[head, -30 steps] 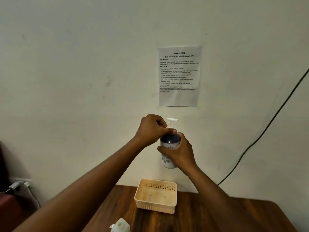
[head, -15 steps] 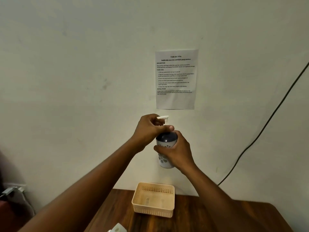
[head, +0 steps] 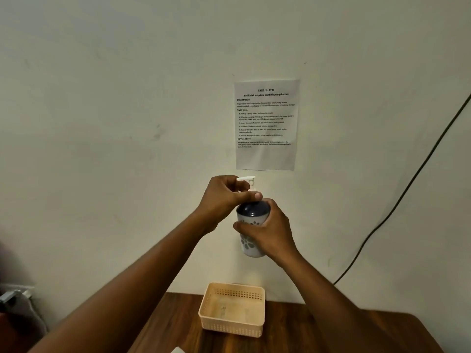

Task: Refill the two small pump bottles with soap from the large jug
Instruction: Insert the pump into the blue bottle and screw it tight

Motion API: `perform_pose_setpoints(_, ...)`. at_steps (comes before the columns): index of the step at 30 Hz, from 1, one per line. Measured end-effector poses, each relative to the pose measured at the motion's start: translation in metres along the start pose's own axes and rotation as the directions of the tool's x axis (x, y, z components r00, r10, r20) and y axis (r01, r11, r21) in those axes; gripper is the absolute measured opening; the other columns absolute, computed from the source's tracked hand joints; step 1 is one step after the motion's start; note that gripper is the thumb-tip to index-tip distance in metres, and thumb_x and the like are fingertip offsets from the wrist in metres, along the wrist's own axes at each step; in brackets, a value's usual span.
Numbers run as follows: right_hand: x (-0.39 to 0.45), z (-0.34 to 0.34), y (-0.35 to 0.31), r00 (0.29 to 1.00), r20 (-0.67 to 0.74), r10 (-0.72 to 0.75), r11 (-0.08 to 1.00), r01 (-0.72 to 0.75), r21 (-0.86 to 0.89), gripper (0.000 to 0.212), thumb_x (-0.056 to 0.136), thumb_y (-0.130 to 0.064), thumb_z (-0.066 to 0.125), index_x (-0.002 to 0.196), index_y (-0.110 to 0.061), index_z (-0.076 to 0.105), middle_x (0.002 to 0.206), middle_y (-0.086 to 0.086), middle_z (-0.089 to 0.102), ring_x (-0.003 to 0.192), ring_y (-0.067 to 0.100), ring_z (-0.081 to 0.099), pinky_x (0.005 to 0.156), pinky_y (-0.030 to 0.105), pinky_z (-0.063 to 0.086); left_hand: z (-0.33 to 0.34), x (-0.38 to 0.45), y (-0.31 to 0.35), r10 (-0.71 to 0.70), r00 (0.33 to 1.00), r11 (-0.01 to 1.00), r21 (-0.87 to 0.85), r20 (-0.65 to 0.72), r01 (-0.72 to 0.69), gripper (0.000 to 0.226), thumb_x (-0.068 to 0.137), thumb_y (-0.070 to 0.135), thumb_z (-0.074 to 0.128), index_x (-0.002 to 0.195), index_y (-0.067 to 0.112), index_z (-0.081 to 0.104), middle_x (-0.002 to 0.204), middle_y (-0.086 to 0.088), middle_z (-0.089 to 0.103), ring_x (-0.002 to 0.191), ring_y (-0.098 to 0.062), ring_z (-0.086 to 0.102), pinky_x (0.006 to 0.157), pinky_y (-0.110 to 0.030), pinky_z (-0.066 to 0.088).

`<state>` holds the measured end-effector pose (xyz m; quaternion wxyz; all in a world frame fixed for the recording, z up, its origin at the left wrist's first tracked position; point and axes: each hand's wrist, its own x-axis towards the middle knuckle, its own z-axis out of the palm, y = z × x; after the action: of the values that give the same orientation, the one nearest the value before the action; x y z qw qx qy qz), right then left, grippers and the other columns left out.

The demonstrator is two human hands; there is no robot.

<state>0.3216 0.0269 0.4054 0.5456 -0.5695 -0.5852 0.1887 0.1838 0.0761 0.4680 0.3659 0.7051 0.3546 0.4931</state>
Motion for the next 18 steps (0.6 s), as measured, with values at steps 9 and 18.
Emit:
perform_pose_setpoints(9, -0.002, -0.004, 0.001, 1.000, 0.022, 0.016, 0.995, -0.018, 0.096, 0.070, 0.068, -0.037, 0.089, 0.124, -0.026, 0.050, 0.116, -0.005, 0.060, 0.102, 0.017, 0.062, 0.087, 0.036, 0.057, -0.010, 0.004, 0.003, -0.013, 0.964, 0.993, -0.108, 0.265, 0.043, 0.021, 0.095, 0.005, 0.068, 0.115, 0.004, 0.077, 0.115, -0.006, 0.079, 0.115, -0.017, 0.071, 0.094, -0.022, 0.055)
perform_pose_setpoints(18, 0.004, -0.003, -0.001, 1.000, 0.017, 0.002, 0.998, -0.003, 0.066, 0.068, 0.064, -0.042, 0.089, 0.118, -0.031, 0.049, 0.107, -0.012, 0.059, 0.093, 0.010, 0.061, 0.073, 0.020, 0.050, 0.003, 0.003, 0.008, 0.015, 1.000, 0.995, 0.095, 0.024, -0.017, 0.023, 0.081, 0.026, 0.087, 0.097, 0.012, 0.079, 0.096, -0.002, 0.078, 0.089, -0.012, 0.073, 0.076, -0.023, 0.053)
